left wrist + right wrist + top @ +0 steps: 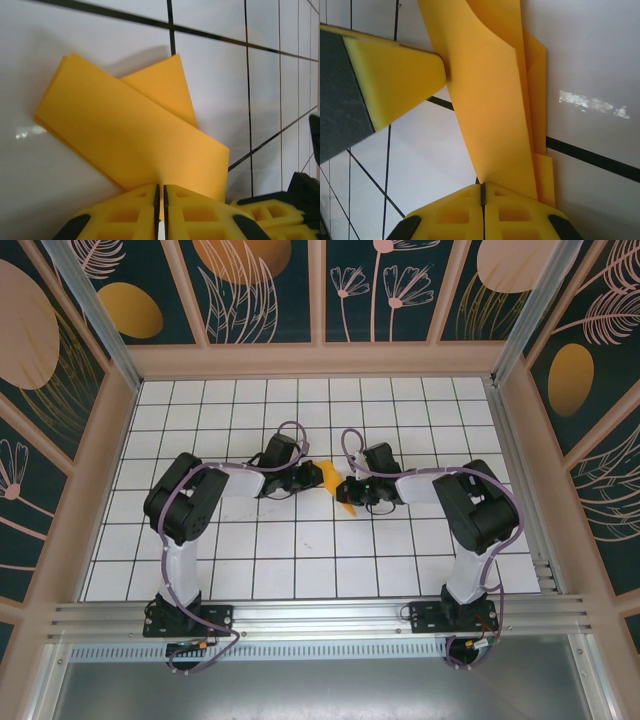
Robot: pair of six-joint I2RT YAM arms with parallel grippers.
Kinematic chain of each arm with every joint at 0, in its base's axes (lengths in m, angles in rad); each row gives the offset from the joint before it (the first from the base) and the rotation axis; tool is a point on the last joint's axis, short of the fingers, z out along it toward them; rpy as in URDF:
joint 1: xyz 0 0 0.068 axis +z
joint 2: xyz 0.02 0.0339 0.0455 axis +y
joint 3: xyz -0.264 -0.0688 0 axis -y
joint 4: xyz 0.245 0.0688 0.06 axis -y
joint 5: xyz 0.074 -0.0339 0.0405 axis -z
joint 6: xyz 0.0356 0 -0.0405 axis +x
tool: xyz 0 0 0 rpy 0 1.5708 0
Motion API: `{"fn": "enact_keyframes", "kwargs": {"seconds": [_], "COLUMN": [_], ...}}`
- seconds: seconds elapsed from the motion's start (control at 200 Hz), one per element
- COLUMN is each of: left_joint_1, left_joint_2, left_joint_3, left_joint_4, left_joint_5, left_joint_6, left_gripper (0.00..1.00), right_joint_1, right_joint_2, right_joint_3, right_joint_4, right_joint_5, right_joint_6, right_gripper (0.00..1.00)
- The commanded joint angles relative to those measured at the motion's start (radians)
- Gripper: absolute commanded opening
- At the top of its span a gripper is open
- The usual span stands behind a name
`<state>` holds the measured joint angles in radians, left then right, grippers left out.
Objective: Fold a paper plane with a square sheet of paper (pick it up from the middle)
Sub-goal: Fold the wing for the fifth time at the center of the table.
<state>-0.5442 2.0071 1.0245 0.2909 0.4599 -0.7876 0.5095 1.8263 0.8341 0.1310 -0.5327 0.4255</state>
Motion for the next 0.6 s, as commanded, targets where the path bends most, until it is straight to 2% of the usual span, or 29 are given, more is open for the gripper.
{"fn": "enact_keyframes", "kwargs": {"seconds": [0.0, 0.255, 0.4, 0.595], "left_joint_1": [0.001, 0.002, 0.001, 0.001], "left_joint_2": [0.036, 0.051, 0.083, 0.112], "left_joint_3": [0.034, 0.069, 0.113, 0.120], "left_joint_4": [-0.012, -0.044, -0.167, -0.232], "left_joint_5": [-0.014, -0.038, -0.117, -0.163], "left_joint_6": [0.005, -0.001, 0.017, 0.021], "left_gripper": [0.15, 0.15, 0.15, 0.15], "right_joint_1": [-0.002, -0.001, -0.002, -0.003], "right_joint_2": [0.060, 0.045, 0.023, -0.027], "right_joint_3": [-0.024, -0.006, -0.009, -0.053], "right_joint_4": [-0.151, -0.182, -0.201, -0.209], "right_joint_5": [0.040, 0.033, 0.034, 0.017], "right_joint_6": [-0.008, -0.023, -0.026, -0.031], "right_gripper": [0.06, 0.06, 0.06, 0.06]}}
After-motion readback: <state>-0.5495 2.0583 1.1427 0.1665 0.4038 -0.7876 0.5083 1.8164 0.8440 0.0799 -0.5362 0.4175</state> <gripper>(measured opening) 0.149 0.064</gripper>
